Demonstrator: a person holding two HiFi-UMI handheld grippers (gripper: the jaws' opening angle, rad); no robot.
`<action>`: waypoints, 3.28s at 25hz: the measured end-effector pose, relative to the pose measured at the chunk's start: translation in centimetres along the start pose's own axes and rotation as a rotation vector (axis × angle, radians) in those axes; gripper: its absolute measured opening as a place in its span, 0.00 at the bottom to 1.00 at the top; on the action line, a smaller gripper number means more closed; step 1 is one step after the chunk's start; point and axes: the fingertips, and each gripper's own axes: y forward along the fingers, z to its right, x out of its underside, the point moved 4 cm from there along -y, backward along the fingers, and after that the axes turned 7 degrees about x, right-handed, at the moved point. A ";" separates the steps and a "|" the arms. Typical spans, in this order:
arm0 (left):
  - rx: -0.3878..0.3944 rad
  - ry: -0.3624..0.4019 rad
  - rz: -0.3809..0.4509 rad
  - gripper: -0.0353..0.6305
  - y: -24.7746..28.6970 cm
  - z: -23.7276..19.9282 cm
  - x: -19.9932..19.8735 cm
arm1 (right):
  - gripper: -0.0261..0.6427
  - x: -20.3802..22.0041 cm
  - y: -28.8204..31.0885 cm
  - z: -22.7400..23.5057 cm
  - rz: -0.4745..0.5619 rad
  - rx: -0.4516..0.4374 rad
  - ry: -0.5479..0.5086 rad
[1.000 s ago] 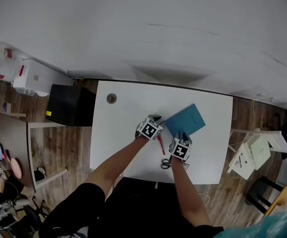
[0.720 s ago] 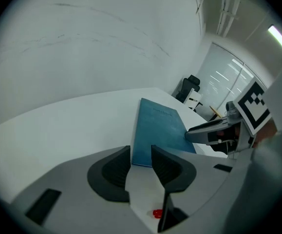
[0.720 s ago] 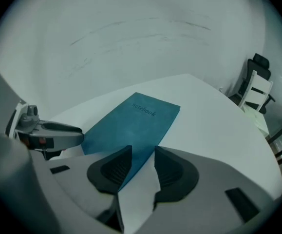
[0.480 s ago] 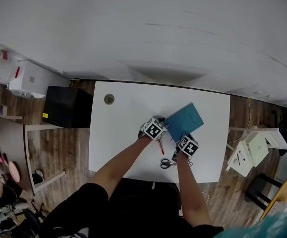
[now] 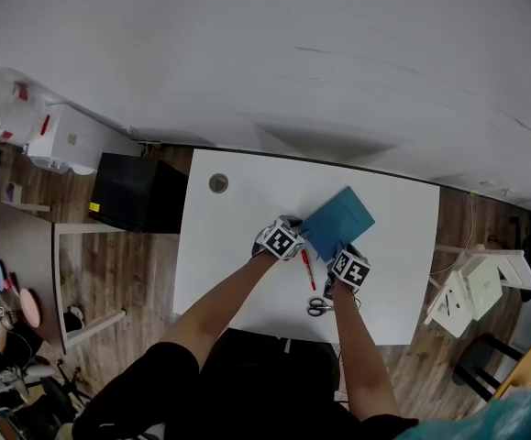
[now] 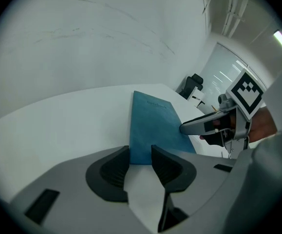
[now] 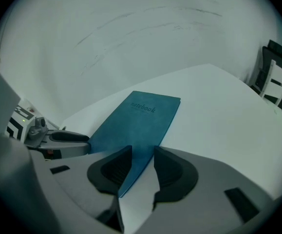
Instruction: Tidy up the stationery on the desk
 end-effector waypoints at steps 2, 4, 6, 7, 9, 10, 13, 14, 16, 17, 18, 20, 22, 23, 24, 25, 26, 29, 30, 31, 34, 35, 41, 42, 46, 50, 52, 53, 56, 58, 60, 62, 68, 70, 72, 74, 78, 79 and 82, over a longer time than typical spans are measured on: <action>-0.023 -0.018 0.001 0.26 -1.2 -1.1 0.7 | 0.25 -0.1 0.4 -1.8 -0.008 -0.027 -0.044; -0.049 -0.048 0.009 0.26 -2.5 -2.4 1.6 | 0.25 -0.3 0.9 -3.9 -0.013 -0.050 -0.106; -0.074 -0.079 0.021 0.26 -4.0 -3.5 2.8 | 0.25 -0.4 1.1 -6.3 -0.017 -0.063 -0.186; -0.085 -0.092 0.026 0.26 -4.7 -3.9 3.5 | 0.25 -0.5 1.2 -7.4 -0.019 -0.071 -0.221; -0.105 -0.122 0.045 0.26 -6.0 -4.7 4.6 | 0.25 -0.6 1.5 -9.2 -0.026 -0.097 -0.262; -0.115 -0.137 0.058 0.26 -6.5 -5.0 5.0 | 0.25 -0.6 1.7 -9.9 -0.031 -0.111 -0.274; -0.146 -0.174 0.094 0.26 -7.8 -5.9 6.2 | 0.25 -0.5 2.2 -11.9 -0.048 -0.142 -0.315; -0.156 -0.187 0.103 0.26 -8.2 -6.1 6.8 | 0.25 -0.3 2.3 -12.5 -0.053 -0.151 -0.329; -0.175 -0.210 0.115 0.26 -9.1 -6.4 7.9 | 0.25 0.2 2.4 -13.7 -0.062 -0.167 -0.352; -0.182 -0.220 0.118 0.26 -9.6 -6.5 8.5 | 0.25 0.5 2.5 -14.3 -0.066 -0.174 -0.363; -0.185 -0.226 0.122 0.26 -10.0 -6.5 9.0 | 0.25 0.7 2.5 -14.8 -0.068 -0.179 -0.374; -0.171 -0.227 0.130 0.26 -10.5 -6.0 9.9 | 0.25 1.0 2.3 -15.4 -0.069 -0.180 -0.397; -0.158 -0.222 0.125 0.26 -11.0 -5.1 11.1 | 0.25 1.7 1.7 -15.8 -0.072 -0.184 -0.418; -0.157 -0.220 0.118 0.26 -11.4 -4.8 11.9 | 0.25 2.2 1.3 -16.2 -0.074 -0.190 -0.426; -0.156 -0.220 0.109 0.26 -11.8 -4.5 12.7 | 0.25 2.8 1.0 -16.6 -0.076 -0.198 -0.432; -0.154 -0.223 0.099 0.26 -12.2 -4.2 13.5 | 0.25 3.3 0.8 -17.0 -0.077 -0.205 -0.438; -0.150 -0.231 0.090 0.26 -12.6 -4.0 14.2 | 0.25 3.8 0.6 -17.4 -0.078 -0.211 -0.444; -0.146 -0.248 0.104 0.26 -13.4 -3.7 15.4 | 0.25 5.0 0.1 -18.0 -0.084 -0.234 -0.454; -0.144 -0.250 0.109 0.26 -13.6 -3.5 15.8 | 0.25 5.4 -0.1 -18.1 -0.087 -0.241 -0.455; -0.141 -0.251 0.110 0.26 -13.9 -3.2 16.3 | 0.25 6.0 -0.3 -18.2 -0.092 -0.247 -0.460; -0.140 -0.256 0.103 0.26 -14.8 -2.2 17.8 | 0.25 7.7 -0.8 -18.5 -0.113 -0.246 -0.494; -0.139 -0.263 0.103 0.26 -15.1 -1.8 18.3 | 0.25 8.2 -1.0 -18.6 -0.117 -0.244 -0.507; -0.124 -0.289 0.125 0.26 -16.3 0.4 21.3 | 0.25 10.9 -2.4 -19.3 -0.107 -0.222 -0.496; -0.122 -0.292 0.135 0.26 -16.5 0.7 21.6 | 0.25 11.3 -2.6 -19.4 -0.105 -0.223 -0.495; -0.103 -0.310 0.132 0.26 -16.8 1.2 23.7 | 0.25 13.0 -3.1 -20.0 -0.108 -0.237 -0.507; -0.092 -0.301 0.117 0.26 -16.8 2.3 25.8 | 0.25 14.3 -3.8 -20.1 -0.121 -0.237 -0.503; -0.086 -0.298 0.123 0.26 -17.2 3.0 26.3 | 0.25 14.7 -4.1 -20.4 -0.126 -0.242 -0.486; -0.088 -0.302 0.123 0.26 -17.5 3.2 26.5 | 0.25 14.9 -4.3 -20.6 -0.128 -0.244 -0.487; -0.091 -0.329 0.132 0.26 -18.3 3.4 27.5 | 0.25 16.1 -4.7 -21.2 -0.135 -0.247 -0.515; -0.088 -0.345 0.134 0.26 -18.5 3.3 28.4 | 0.25 16.8 -4.9 -21.6 -0.140 -0.253 -0.534; -0.088 -0.352 0.137 0.26 -19.0 3.1 28.7 | 0.25 17.3 -4.9 -21.9 -0.144 -0.262 -0.541; -0.089 -0.359 0.148 0.26 -20.0 3.2 28.6 | 0.25 17.6 -5.0 -22.1 -0.146 -0.268 -0.536; -0.090 -0.426 0.177 0.26 -20.1 3.4 30.2 | 0.25 18.5 -5.5 -23.0 -0.144 -0.270 -0.519; -0.093 -0.429 0.176 0.26 -20.3 3.4 30.5 | 0.25 18.9 -5.7 -23.2 -0.143 -0.274 -0.504; -0.092 -0.435 0.172 0.26 -20.7 3.4 30.8 | 0.25 19.0 -5.6 -23.2 -0.144 -0.287 -0.498; -0.088 -0.434 0.167 0.27 -20.7 3.5 31.0 | 0.25 18.9 -5.5 -22.9 -0.161 -0.313 -0.493; -0.104 -0.422 0.167 0.29 -21.1 3.6 30.2 | 0.25 17.5 -5.9 -21.7 -0.190 -0.359 -0.526; -0.112 -0.437 0.183 0.29 -21.4 3.5 30.0 | 0.25 16.9 -6.1 -21.0 -0.182 -0.361 -0.528; -0.153 -0.489 0.232 0.29 -22.0 3.2 29.2 | 0.25 14.3 -6.7 -18.6 -0.125 -0.343 -0.539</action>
